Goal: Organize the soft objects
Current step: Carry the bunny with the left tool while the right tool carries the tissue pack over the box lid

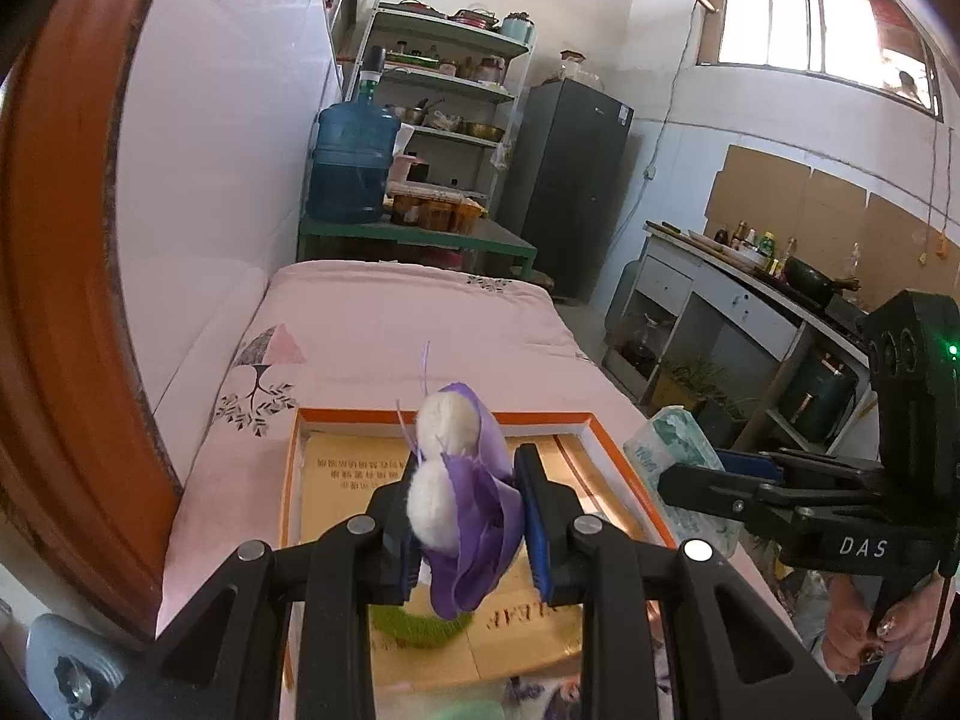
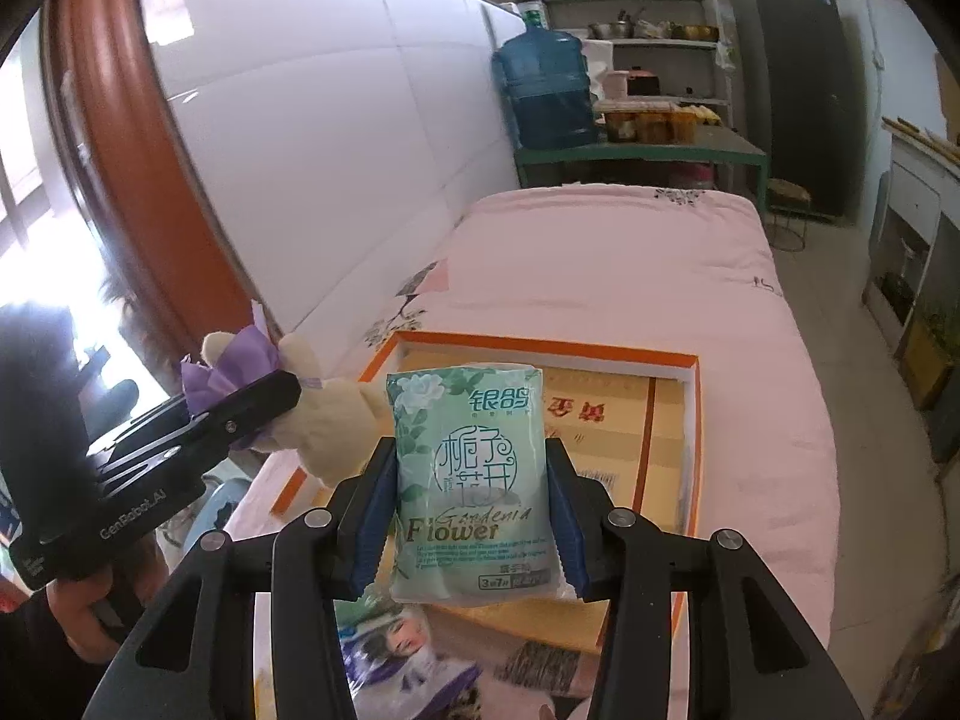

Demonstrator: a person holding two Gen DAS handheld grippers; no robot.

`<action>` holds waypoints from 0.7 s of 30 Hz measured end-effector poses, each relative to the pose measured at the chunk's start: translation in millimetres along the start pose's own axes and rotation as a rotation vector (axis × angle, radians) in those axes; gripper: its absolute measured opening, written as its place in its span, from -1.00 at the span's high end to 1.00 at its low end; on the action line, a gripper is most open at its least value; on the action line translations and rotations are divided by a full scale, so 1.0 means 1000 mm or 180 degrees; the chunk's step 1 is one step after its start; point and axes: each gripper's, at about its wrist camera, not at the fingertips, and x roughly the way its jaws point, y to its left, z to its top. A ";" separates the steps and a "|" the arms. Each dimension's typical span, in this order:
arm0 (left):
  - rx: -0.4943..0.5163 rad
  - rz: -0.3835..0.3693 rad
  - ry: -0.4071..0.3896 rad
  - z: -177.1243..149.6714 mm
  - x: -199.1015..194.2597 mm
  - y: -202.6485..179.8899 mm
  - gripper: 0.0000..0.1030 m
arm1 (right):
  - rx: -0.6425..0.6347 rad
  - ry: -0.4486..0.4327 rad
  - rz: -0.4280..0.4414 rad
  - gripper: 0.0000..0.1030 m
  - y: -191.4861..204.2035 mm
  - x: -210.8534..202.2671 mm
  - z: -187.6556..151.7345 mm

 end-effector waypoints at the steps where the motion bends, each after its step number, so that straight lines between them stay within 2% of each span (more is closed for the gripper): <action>1: 0.0003 0.0006 0.0006 0.002 0.004 0.002 0.45 | 0.0015 0.0005 0.0000 0.06 -0.003 0.004 0.002; 8: -0.0026 0.0020 0.0120 0.014 0.039 0.014 0.45 | 0.0108 0.0106 -0.0042 0.06 -0.022 0.039 0.021; 12: -0.0066 0.0015 0.0185 0.019 0.059 0.022 0.45 | 0.0133 0.0231 -0.0199 0.06 -0.032 0.064 0.029; 16: -0.0254 -0.0043 0.0310 0.020 0.080 0.036 0.45 | 0.0197 0.0393 -0.0309 0.06 -0.045 0.090 0.032; 21: -0.0352 0.0009 0.0464 0.017 0.105 0.048 0.45 | 0.0184 0.0569 -0.0443 0.06 -0.052 0.116 0.028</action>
